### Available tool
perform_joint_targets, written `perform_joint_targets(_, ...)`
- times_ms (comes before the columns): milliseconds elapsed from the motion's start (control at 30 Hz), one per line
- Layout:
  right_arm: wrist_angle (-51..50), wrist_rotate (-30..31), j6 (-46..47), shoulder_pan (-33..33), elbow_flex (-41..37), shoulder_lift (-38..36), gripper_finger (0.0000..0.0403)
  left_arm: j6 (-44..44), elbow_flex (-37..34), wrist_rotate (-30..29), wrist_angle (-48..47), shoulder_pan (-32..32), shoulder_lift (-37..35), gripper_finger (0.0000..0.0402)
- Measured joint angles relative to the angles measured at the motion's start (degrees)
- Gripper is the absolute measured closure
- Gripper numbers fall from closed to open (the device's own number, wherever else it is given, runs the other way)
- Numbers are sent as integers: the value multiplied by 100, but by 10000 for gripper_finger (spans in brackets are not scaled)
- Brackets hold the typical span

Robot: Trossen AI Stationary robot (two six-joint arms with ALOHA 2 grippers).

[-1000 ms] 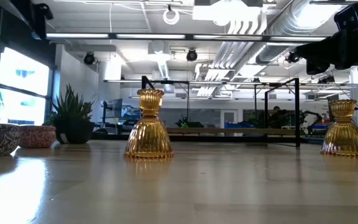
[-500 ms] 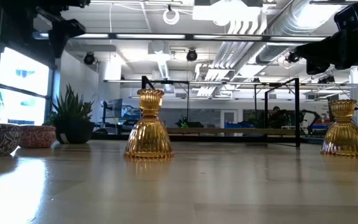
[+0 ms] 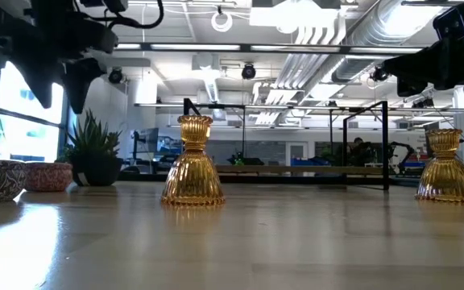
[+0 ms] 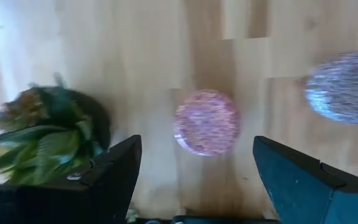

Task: Pick & Place candle stick holders
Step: Put the pink patterned scented candle on the shelf

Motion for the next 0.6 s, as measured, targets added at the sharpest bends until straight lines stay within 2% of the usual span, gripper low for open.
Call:
perform_joint_targets(133,0,0,0,1,2,0,402,-122,-13,-77,118,0,-2,75)
perform_joint_targets(300,0,0,0,2,0,0,402,-368,-13,-205,105,0,-2,25)
perform_joint_targets(400,0,-2,0,2,0,0,402,-332,-15,253,89,0,-2,6)
perform_joint_targets(533,0,0,0,0,1,0,402,-162,-15,1146,72,0,-2,18)
perform_joint_targets(600,0,0,0,2,0,0,402,-44,-15,1393,75,0,-2,22)
